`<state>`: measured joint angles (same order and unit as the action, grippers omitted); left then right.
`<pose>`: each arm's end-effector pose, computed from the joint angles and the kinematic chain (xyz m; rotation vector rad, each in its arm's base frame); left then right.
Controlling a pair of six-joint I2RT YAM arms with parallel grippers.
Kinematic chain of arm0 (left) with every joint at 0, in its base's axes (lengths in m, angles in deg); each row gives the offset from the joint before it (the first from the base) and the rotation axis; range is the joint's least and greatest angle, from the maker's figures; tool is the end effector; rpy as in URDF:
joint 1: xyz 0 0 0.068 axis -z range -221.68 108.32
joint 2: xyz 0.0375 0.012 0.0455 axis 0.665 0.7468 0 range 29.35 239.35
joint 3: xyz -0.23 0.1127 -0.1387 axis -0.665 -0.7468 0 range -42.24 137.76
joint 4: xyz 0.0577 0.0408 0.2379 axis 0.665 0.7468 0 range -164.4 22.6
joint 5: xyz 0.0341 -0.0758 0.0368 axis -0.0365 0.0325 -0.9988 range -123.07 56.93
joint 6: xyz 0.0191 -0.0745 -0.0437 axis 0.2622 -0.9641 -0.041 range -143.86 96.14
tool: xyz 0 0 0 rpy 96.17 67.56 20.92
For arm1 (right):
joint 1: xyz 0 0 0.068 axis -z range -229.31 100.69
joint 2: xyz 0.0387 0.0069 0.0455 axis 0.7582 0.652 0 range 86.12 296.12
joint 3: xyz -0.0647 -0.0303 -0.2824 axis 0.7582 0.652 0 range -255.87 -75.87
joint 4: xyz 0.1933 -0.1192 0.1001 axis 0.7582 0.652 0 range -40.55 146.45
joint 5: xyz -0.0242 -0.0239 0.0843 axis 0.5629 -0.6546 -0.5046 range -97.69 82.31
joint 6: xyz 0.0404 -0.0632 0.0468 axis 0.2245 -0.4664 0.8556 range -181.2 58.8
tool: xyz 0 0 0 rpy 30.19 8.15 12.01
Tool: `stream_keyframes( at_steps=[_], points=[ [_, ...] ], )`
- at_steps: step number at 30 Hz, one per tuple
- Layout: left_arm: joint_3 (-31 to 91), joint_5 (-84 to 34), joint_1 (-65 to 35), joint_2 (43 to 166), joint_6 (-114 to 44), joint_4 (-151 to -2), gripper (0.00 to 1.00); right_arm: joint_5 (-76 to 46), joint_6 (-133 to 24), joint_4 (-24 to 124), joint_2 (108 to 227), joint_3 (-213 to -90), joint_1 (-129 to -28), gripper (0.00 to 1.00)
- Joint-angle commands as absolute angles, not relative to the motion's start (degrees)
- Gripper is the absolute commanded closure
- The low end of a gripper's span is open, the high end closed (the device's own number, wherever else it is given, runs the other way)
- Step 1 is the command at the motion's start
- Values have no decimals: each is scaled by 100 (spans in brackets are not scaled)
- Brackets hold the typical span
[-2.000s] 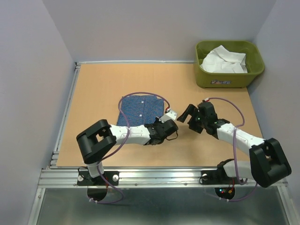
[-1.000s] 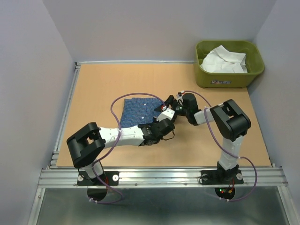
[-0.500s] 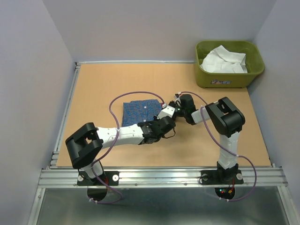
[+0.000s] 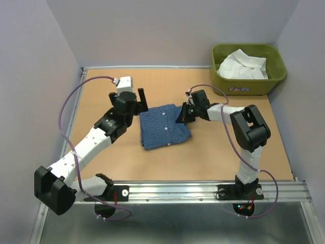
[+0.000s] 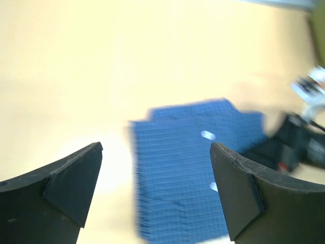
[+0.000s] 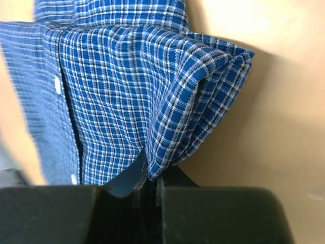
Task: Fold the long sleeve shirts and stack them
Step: Fold the shirt
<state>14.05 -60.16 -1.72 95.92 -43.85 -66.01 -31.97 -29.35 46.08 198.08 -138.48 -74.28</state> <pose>0.2389 -0.1535 0.3449 0.0056 1.8688 -0.2762 0.3698 0.2078 0.1353 -0.0668 2.5028 0.9517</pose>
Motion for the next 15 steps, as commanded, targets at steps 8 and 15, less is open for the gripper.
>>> stream_keyframes(
  at_steps=[8,15],
  points=[
    [885,-5867,-2022,9010,-4020,-6761,1,262,-6372,9177,19501,-16829,-7260,99],
    [821,-6541,-2068,8824,-4082,-6745,1,2845,-6867,10639,19439,-18805,-7277,99]
  ],
)
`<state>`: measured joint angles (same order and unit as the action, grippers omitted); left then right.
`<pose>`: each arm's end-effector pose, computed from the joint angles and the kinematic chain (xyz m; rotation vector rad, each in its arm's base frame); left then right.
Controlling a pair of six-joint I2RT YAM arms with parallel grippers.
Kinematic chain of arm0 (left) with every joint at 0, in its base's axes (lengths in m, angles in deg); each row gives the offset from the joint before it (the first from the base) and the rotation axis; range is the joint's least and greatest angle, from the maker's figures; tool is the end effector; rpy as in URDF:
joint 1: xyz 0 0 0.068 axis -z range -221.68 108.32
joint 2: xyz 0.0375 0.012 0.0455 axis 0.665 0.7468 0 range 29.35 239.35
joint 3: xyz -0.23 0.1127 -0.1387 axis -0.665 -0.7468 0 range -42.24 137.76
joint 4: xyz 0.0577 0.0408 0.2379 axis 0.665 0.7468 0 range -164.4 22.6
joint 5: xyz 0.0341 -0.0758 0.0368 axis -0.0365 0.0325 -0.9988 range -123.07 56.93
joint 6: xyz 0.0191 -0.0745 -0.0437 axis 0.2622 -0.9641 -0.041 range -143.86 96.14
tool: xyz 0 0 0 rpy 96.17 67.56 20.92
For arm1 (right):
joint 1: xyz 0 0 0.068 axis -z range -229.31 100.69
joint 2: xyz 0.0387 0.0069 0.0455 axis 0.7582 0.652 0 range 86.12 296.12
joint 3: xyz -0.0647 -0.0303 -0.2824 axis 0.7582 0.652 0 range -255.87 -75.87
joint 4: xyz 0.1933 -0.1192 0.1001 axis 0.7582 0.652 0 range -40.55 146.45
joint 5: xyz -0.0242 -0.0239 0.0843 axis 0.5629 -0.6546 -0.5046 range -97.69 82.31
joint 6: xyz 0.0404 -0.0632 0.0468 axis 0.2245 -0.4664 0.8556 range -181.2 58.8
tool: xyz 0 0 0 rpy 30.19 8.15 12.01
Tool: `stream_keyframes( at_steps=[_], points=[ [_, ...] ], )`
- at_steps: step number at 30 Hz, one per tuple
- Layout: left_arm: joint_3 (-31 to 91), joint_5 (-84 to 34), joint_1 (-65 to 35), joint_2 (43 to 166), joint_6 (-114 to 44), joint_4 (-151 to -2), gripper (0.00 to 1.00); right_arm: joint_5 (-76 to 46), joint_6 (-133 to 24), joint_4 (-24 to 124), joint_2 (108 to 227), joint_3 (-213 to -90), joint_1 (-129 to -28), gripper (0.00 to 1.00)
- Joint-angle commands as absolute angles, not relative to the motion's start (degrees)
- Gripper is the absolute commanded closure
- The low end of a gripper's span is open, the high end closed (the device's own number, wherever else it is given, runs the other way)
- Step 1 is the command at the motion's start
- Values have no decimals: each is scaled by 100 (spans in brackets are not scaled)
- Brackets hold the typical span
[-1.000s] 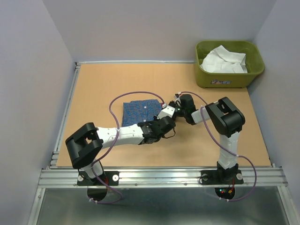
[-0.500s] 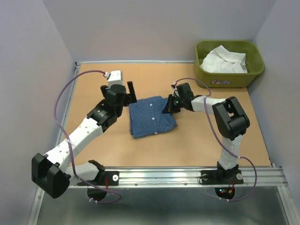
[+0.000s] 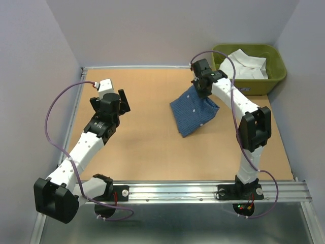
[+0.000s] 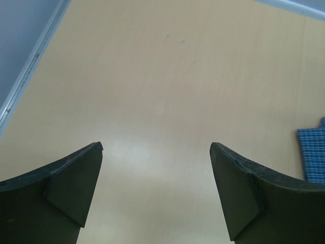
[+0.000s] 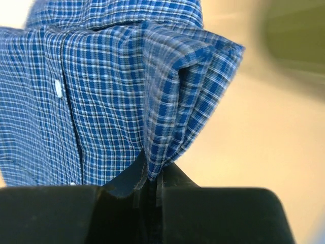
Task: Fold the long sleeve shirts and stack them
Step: Fold the shirt
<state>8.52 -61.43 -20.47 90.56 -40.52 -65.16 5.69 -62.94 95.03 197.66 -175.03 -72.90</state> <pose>0.2525 -0.0580 0.3304 -0.2546 1.8544 0.0191 0.4124 0.1601 0.2584 -0.4747 2.5031 -0.1547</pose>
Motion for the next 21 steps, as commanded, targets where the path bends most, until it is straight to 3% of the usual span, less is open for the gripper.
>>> stream_keyframes(
  at_steps=[1,7,15,21],
  points=[
    [821,-6585,-2076,8807,-4091,-6745,1,3165,-6893,10788,19483,-19037,-7277,99],
    [821,-6629,-2112,8824,-4108,-6736,1,4862,-7465,10983,19668,-19392,-7795,99],
    [830,-6621,-2234,8833,-4161,-6701,1,5286,-6684,10974,20765,-18205,-8902,99],
    [830,-6612,-2340,8789,-4214,-6710,1,4892,-5884,11343,21961,-18459,-9878,99]
  ],
)
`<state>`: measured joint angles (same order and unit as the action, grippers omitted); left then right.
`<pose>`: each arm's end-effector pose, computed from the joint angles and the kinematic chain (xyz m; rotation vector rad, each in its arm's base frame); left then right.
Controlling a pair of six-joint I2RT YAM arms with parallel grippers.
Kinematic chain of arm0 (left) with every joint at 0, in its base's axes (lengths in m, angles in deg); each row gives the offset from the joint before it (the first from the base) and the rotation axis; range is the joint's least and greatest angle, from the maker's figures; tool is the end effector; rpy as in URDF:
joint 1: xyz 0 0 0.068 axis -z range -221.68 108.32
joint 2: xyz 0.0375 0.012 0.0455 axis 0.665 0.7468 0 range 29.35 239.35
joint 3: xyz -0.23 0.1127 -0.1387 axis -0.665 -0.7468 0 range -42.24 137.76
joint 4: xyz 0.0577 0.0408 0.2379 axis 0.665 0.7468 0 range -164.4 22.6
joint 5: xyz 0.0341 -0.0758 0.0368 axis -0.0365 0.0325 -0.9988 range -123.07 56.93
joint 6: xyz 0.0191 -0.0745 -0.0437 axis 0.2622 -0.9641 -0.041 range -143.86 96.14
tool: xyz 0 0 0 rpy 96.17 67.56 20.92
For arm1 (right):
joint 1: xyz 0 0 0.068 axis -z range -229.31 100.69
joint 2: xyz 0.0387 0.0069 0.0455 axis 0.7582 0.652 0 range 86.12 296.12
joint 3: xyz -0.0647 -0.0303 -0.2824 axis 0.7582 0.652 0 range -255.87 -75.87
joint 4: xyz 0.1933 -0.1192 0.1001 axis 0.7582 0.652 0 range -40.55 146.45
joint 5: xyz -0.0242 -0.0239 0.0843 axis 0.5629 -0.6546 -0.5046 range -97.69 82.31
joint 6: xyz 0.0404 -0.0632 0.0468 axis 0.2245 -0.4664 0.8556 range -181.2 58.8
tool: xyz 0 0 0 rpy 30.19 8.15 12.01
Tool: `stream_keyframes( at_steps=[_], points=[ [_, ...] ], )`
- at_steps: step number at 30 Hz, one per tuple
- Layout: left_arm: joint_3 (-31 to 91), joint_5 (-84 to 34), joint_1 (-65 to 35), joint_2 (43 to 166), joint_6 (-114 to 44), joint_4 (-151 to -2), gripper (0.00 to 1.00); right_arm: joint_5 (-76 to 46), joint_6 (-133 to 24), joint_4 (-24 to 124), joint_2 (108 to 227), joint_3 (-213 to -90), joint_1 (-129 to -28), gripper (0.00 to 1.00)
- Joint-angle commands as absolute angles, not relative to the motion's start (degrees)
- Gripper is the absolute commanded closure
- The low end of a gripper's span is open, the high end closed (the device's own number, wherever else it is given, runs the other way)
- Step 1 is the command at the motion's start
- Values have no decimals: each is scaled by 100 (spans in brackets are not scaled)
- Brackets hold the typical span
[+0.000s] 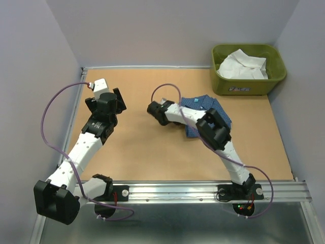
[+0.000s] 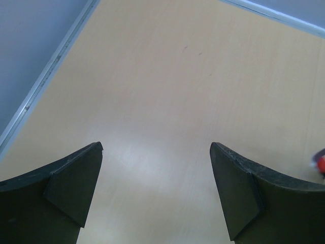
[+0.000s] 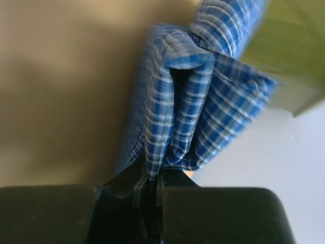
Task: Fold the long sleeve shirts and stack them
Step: Fold the shirt
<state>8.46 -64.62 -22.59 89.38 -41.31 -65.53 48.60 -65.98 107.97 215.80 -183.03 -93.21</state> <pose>0.2497 -0.0429 0.3364 -0.3431 1.8085 0.0743 0.3734 0.2685 0.1822 -0.9082 2.2543 -1.1604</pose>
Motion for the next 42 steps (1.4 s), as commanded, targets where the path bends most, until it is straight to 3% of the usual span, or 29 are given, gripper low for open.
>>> stream_keyframes(
  at_steps=[1,9,13,14,16,19,20,28,34,38,42],
  points=[
    [839,-6621,-2349,8780,-4231,-6701,1,4804,-5813,11405,22075,-18668,-9992,100],
    [786,-6656,-2516,8578,-4346,-6719,1,4065,-5558,11598,22665,-19320,-10766,97],
    [777,-6708,-2595,8508,-4398,-6719,1,3468,-5488,11616,22745,-19566,-10880,77],
    [768,-6726,-2604,8490,-4407,-6719,1,3232,-5470,11616,22684,-19689,-10924,65],
    [768,-6726,-2630,8481,-4416,-6719,1,2854,-5452,11607,22561,-19847,-10951,58],
    [760,-6735,-2665,8455,-4416,-6728,1,1862,-5391,11476,22157,-20067,-10951,37],
    [760,-6726,-2665,8455,-4425,-6745,1,1728,-5365,11423,22016,-20076,-10942,34],
    [725,-6603,-2692,8402,-4337,-6815,1,1077,-5022,10633,20418,-19059,-10750,34],
    [716,-6533,-2700,8463,-4311,-6868,1,936,-4802,9351,19652,-17266,-10011,49],
    [716,-6463,-2709,8569,-4267,-6868,1,822,-4811,8367,19597,-16536,-9826,64],
    [698,-6445,-2718,8613,-4267,-6886,1,558,-4890,7961,19974,-16526,-9808,66]
  ],
)
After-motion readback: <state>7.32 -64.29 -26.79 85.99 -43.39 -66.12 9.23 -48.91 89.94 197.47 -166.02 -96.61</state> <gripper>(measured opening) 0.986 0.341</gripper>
